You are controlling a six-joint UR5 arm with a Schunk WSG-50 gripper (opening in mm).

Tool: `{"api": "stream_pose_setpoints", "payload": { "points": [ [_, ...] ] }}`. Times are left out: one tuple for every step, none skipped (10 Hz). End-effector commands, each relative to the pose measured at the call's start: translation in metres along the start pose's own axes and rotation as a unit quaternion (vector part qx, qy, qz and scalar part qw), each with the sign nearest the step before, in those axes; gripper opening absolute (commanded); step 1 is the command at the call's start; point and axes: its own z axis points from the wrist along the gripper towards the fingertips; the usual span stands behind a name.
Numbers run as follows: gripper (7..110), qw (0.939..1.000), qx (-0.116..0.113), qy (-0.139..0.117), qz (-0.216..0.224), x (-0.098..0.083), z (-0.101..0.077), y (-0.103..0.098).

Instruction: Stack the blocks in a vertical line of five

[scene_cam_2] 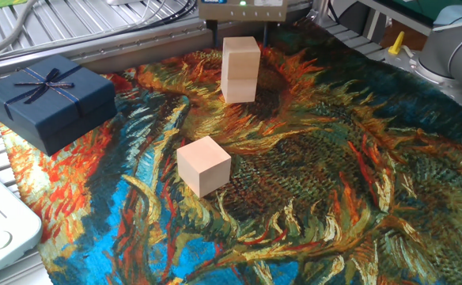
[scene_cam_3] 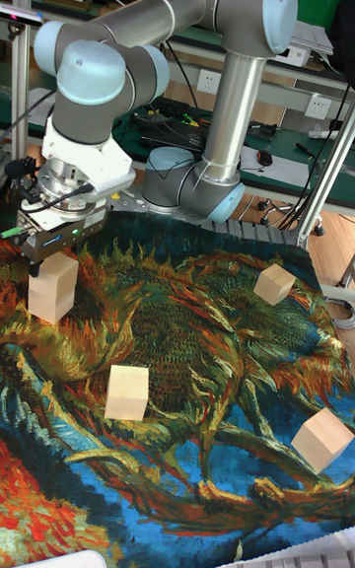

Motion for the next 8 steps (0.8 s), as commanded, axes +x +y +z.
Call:
{"api": "stream_pose_setpoints", "payload": {
  "points": [
    [88, 0.9997, -0.001, -0.024, 0.011, -0.014, -0.008, 0.007],
    [88, 0.9995, 0.003, -0.026, 0.015, -0.017, -0.011, 0.007],
    [88, 0.9992, 0.007, -0.034, 0.018, -0.023, -0.013, 0.007],
    [88, 0.9984, 0.004, -0.054, 0.018, -0.035, -0.014, 0.009],
    [88, 0.9959, -0.011, -0.089, 0.012, -0.055, -0.018, 0.018],
    [88, 0.9944, -0.007, -0.105, 0.010, -0.064, -0.021, 0.019],
    [88, 0.9934, -0.004, -0.114, 0.011, -0.069, -0.023, 0.020],
    [88, 0.9926, -0.006, -0.121, 0.010, -0.075, -0.023, 0.022]
  ]
}}
